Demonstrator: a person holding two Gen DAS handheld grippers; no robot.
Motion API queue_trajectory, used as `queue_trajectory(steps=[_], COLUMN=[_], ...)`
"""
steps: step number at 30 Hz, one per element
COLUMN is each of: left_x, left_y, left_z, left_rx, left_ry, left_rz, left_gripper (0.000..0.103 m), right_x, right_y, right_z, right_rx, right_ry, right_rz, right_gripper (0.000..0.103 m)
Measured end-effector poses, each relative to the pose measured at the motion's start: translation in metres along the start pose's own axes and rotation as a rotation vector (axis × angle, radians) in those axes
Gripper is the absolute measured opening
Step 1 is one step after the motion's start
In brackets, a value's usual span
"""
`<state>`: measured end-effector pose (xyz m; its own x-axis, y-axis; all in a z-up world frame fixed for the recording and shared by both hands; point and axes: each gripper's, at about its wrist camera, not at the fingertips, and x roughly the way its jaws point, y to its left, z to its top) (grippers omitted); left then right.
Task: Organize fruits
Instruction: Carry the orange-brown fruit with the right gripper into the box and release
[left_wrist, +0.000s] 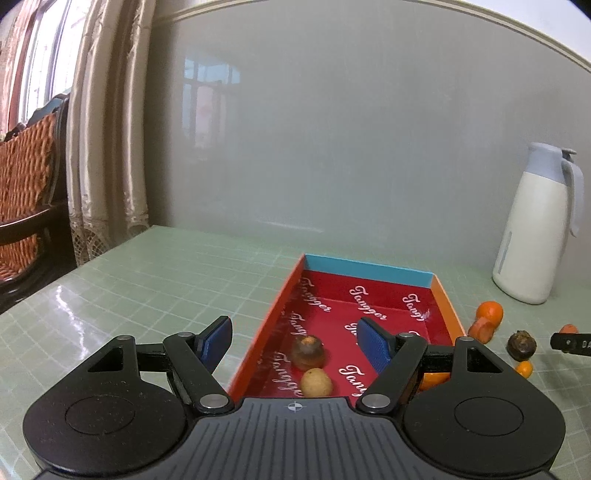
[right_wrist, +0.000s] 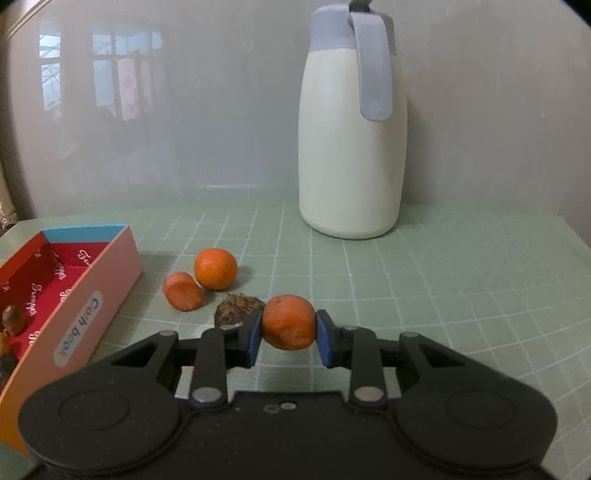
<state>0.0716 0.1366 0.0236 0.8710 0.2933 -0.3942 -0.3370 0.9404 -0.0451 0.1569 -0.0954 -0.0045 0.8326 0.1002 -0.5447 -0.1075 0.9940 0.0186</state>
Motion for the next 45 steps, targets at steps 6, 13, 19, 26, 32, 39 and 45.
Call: queue_trajectory(steps=[6, 13, 19, 26, 32, 39, 45], left_x=[0.000, -0.001, -0.001, 0.000, -0.001, -0.001, -0.001], left_y=[0.005, 0.009, 0.021, 0.040, 0.059, 0.081, 0.095], left_z=[0.001, 0.002, 0.001, 0.000, -0.002, -0.005, -0.006], left_rx=[-0.006, -0.008, -0.019, -0.029, -0.044, -0.063, -0.071], left_ry=[-0.002, -0.010, -0.009, -0.003, 0.001, 0.010, 0.018], left_rz=[0.012, 0.023, 0.046, 0.080, 0.112, 0.148, 0.171], left_gripper=[0.074, 0.074, 0.074, 0.074, 0.074, 0.074, 0.074], right_x=[-0.008, -0.011, -0.014, -0.016, -0.017, -0.025, -0.029], right_y=[0.005, 0.015, 0.032, 0.057, 0.079, 0.105, 0.130], right_z=[0.004, 0.005, 0.007, 0.009, 0.008, 0.010, 0.009], right_rx=[-0.009, -0.017, -0.030, -0.048, -0.069, -0.095, -0.108], right_ry=[-0.015, -0.023, -0.031, -0.041, -0.045, -0.061, -0.068], right_rz=[0.004, 0.016, 0.044, 0.085, 0.121, 0.175, 0.228], right_gripper=[0.029, 0.029, 0.029, 0.029, 0.029, 0.029, 0.029])
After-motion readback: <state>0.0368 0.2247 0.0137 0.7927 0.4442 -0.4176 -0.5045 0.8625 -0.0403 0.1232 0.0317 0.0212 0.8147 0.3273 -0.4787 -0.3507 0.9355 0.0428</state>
